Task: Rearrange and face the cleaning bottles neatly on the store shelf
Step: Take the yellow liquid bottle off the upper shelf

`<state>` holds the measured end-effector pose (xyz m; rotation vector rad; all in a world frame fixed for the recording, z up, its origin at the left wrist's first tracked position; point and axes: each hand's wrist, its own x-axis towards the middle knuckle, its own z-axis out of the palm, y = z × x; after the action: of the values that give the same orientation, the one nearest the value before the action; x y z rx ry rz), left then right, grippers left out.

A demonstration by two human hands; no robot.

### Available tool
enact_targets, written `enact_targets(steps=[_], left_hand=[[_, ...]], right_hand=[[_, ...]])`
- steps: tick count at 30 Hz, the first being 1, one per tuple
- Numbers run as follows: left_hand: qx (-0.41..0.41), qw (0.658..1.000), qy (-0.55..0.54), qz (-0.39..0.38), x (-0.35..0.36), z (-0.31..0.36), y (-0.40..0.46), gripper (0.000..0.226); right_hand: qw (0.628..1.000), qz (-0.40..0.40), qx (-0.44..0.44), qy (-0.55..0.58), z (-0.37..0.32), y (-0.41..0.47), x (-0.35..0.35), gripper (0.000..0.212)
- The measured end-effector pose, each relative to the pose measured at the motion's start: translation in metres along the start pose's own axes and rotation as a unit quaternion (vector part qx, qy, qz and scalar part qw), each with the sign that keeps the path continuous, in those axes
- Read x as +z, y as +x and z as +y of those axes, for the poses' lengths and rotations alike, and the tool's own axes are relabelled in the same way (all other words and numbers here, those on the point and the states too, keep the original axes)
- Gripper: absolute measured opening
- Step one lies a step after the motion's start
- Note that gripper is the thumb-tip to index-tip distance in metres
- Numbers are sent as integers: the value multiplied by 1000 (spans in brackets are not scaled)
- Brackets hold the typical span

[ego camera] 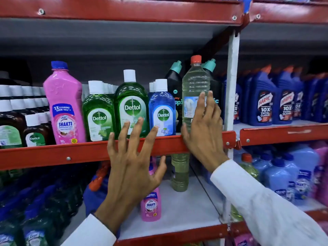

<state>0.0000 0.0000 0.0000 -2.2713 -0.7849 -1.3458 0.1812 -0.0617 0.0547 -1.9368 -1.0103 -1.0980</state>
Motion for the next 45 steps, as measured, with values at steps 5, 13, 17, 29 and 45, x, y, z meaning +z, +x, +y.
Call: enact_targets(steps=[5, 13, 17, 29, 45], left_hand=[[-11, 999, -14, -26, 15, -7, -6, 74], [2, 997, -39, -71, 28, -22, -13, 73], [4, 997, -38, -65, 28, -24, -12, 72], [-28, 997, -71, -27, 28, -11, -9, 67], [-43, 995, -94, 0, 32, -13, -8, 57]], right_hand=[[987, -12, 93, 130, -1, 26, 13, 112], [953, 48, 123, 273, 11, 42, 30, 118], [928, 139, 106, 329, 11, 38, 23, 107], [889, 141, 115, 420, 36, -27, -66, 89], [880, -9, 267, 392, 50, -187, 78, 88]])
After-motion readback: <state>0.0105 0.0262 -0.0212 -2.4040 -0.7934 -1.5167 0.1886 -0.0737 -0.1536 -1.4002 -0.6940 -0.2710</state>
